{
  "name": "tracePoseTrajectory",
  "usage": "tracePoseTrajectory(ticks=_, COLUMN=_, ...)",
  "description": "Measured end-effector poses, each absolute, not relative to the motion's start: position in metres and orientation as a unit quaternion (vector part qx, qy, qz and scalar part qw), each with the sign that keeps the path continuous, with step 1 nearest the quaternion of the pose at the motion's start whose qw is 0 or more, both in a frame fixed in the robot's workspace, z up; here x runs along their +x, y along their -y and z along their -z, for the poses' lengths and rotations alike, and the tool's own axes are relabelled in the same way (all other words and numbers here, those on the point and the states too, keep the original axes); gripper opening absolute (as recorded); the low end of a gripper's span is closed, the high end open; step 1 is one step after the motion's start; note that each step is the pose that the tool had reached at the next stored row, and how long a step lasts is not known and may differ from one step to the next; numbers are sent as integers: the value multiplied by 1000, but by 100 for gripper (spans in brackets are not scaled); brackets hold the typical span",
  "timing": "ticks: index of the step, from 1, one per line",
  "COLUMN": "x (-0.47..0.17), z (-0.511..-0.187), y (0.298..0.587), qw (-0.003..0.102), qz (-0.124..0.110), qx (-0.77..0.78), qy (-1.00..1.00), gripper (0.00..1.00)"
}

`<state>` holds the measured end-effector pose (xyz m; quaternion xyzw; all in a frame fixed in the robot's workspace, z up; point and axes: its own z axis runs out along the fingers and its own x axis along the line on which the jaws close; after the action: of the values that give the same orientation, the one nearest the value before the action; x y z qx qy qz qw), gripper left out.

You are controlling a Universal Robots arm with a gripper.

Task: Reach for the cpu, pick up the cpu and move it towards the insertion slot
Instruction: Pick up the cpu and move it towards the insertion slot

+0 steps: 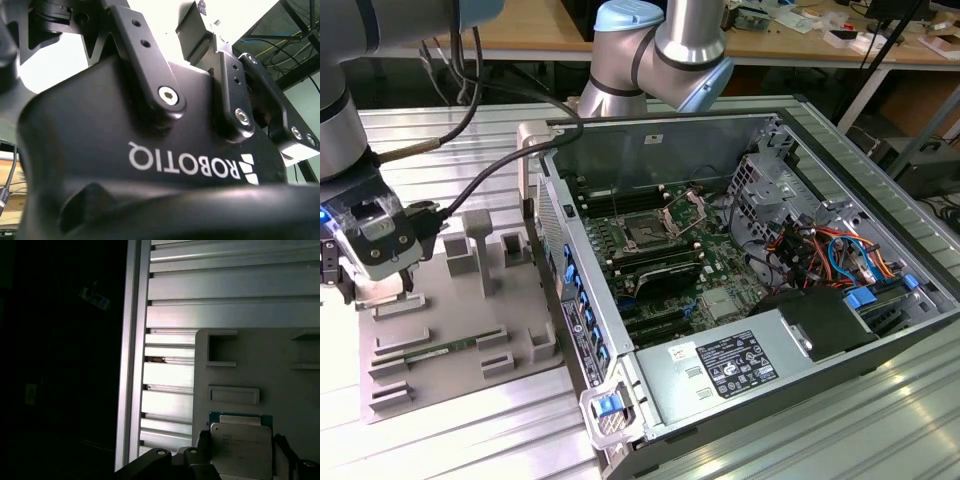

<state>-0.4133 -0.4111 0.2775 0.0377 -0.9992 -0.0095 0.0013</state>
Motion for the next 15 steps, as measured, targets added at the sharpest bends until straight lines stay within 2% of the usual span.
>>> tracePoseTrajectory(ticks=15, x=-413, z=-298, y=411, qw=1, qz=10, qx=38, qy=999, gripper=55)
